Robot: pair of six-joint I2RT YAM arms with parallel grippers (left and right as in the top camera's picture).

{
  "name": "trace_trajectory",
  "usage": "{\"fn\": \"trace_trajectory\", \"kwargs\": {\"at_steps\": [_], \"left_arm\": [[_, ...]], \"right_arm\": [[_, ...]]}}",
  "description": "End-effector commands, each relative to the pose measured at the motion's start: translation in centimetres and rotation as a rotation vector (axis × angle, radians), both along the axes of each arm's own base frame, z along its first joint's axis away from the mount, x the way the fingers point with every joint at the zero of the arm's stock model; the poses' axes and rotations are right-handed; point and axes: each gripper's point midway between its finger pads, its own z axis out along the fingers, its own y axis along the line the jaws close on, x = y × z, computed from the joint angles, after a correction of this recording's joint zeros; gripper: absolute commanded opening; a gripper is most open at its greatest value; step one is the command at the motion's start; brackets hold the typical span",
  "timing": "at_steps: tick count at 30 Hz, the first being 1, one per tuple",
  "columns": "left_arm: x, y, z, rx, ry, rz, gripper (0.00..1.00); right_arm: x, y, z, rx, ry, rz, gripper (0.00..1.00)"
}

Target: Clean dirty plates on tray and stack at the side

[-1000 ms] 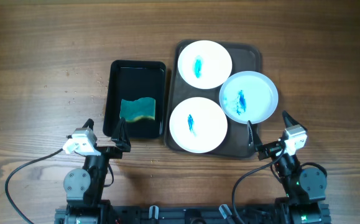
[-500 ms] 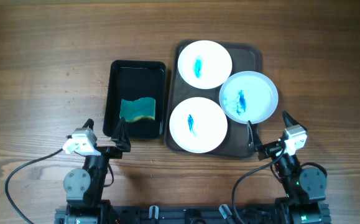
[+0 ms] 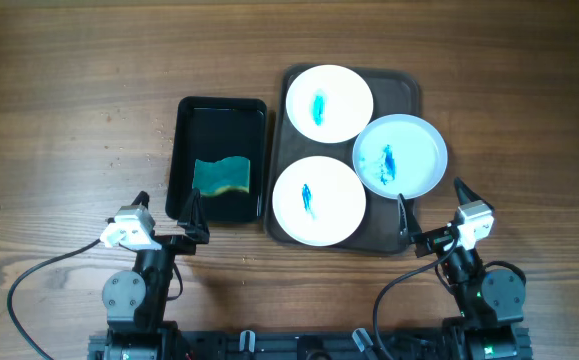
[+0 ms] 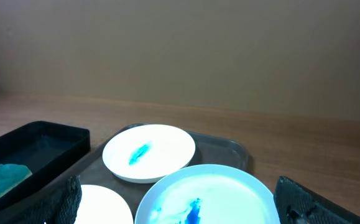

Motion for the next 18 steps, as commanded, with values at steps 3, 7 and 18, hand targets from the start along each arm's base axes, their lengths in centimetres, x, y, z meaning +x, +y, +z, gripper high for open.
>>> {"fn": "trace_trajectory", "kwargs": {"at_steps": [3,7,18], "left_arm": [[0.0,0.1,-0.4,0.021,0.004,0.008,1.0],[-0.1,-1.5,1.6,0.015,-0.077,-0.086,1.0],[0.9,-2.0,11.5,-0.067,0.077,-0.107,1.0]], "right_arm": [[0.1,-0.2,0.0,0.005,-0.001,-0.008,1.0],[-0.9,2.4,1.6,0.007,-0.062,0.149,1.0],[-0.4,2.6,14.7,0.052,0.076,0.16,1.0]]}}
